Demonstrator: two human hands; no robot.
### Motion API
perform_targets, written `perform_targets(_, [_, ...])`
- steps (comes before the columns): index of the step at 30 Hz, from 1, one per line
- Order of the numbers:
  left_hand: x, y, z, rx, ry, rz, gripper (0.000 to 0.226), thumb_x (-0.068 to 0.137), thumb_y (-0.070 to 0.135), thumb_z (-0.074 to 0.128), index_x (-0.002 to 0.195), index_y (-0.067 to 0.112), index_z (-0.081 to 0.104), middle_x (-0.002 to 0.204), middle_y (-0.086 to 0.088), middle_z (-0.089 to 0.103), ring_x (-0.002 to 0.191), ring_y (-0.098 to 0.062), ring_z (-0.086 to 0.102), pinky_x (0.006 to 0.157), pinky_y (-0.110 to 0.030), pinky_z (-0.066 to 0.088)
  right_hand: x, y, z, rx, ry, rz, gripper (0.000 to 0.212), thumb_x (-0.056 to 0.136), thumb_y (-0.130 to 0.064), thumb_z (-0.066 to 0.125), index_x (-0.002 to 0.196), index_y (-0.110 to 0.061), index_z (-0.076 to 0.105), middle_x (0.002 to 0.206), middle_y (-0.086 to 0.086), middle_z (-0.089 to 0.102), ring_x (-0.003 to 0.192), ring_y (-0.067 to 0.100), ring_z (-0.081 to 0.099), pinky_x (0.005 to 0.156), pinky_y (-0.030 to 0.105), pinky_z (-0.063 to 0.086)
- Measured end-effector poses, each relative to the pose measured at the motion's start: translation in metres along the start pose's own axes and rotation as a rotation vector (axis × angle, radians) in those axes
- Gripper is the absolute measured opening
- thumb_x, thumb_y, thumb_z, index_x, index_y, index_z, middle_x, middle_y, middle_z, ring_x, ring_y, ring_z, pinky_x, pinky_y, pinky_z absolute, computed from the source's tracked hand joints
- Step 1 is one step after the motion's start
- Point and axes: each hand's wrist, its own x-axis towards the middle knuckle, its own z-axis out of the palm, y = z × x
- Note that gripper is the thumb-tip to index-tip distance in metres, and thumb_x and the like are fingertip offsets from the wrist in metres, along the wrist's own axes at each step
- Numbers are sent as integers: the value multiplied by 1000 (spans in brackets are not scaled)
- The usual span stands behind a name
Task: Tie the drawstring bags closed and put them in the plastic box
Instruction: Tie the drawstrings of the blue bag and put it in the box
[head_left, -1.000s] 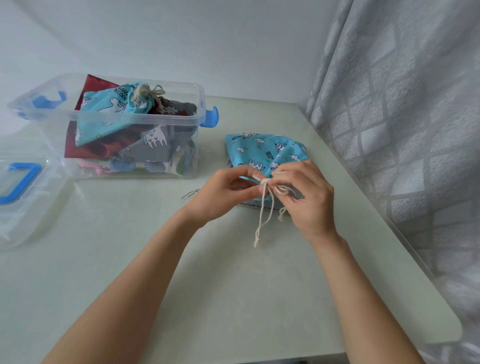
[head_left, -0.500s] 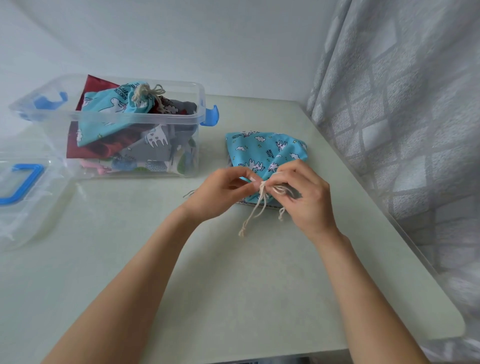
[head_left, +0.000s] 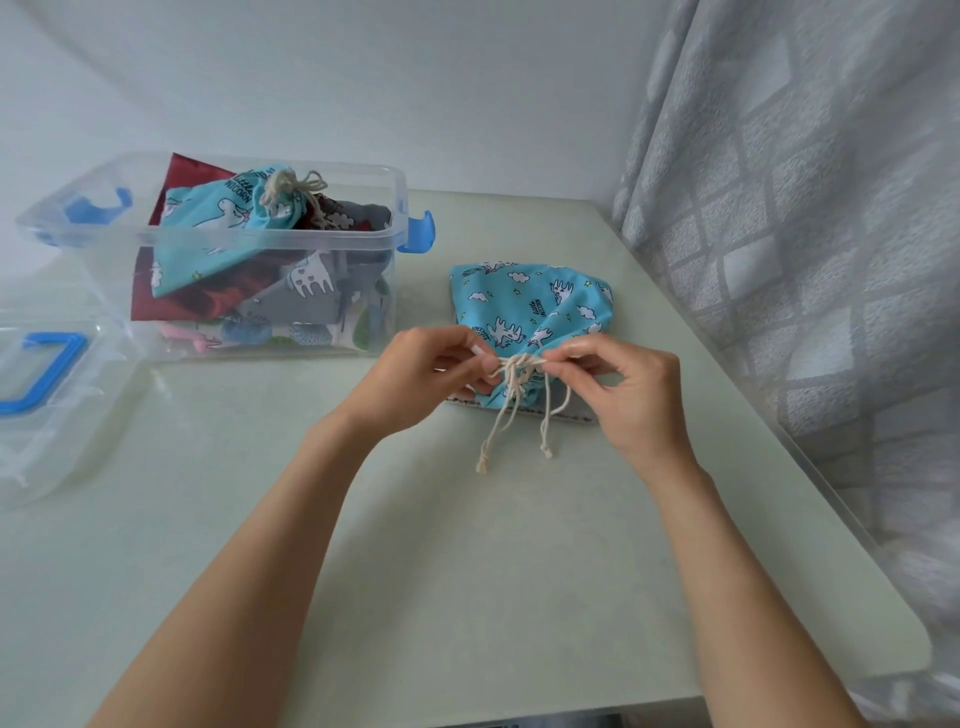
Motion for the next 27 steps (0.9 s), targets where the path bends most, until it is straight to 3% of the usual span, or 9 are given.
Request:
perform_targets(4, [1, -5, -6, -24, 28, -13, 13, 89, 12, 59, 78, 17, 63, 69, 7, 68, 58, -3, 61, 62, -15, 51, 0, 4, -3, -59, -3, 39, 11, 82, -15, 69, 86, -5, 68, 87, -4, 72, 72, 5, 66, 72, 23, 55])
perform_targets(9, [1, -7, -2, 13, -4, -21, 12, 89, 12, 59, 79, 17, 63, 70, 7, 68, 57, -2, 59, 62, -15, 51, 2, 1, -10, -83, 67, -41, 5, 80, -10, 73, 83, -7, 70, 82, -7, 68, 70, 4, 62, 70, 20, 52])
perform_targets(14, [2, -8, -7, 15, 112, -31, 13, 93, 11, 53, 82, 11, 59, 75, 3, 67, 57, -3, 59, 62, -19, 54, 3, 0, -16, -142, 98, -29, 6, 83, -13, 71, 87, -9, 70, 81, -7, 68, 68, 6, 61, 69, 23, 52])
perform_targets(17, [4, -10, -3, 97, 220, -13, 13, 95, 10, 48, 85, 9, 55, 72, 6, 62, 55, 0, 57, 55, -16, 52, 2, -2, -18, -263, -14, -59, 4, 89, -13, 62, 92, -11, 62, 87, -5, 66, 72, 9, 58, 67, 24, 47])
perform_targets(21, [5, -14, 1, 276, 358, 21, 13, 96, 11, 48, 85, 12, 54, 67, 13, 57, 53, 1, 56, 49, -12, 47, 0, -6, -19, -365, -213, 38, 14, 92, -12, 55, 105, -13, 50, 89, -4, 60, 77, 20, 60, 65, 30, 41])
perform_targets(24, [5, -20, 2, 369, 388, 5, 13, 96, 13, 48, 88, 8, 58, 65, 14, 56, 59, -15, 61, 62, -33, 54, -6, -9, -19, -375, -367, 130, 17, 94, -11, 49, 110, -12, 46, 91, -5, 54, 79, 26, 58, 68, 36, 42])
perform_targets(27, [6, -24, 4, 397, 390, -14, 14, 95, 13, 49, 89, 6, 60, 67, 10, 57, 67, -25, 63, 68, -40, 54, -14, -11, -26, -362, -445, 175, 16, 94, -10, 48, 109, -14, 44, 92, -4, 55, 78, 28, 57, 70, 38, 43])
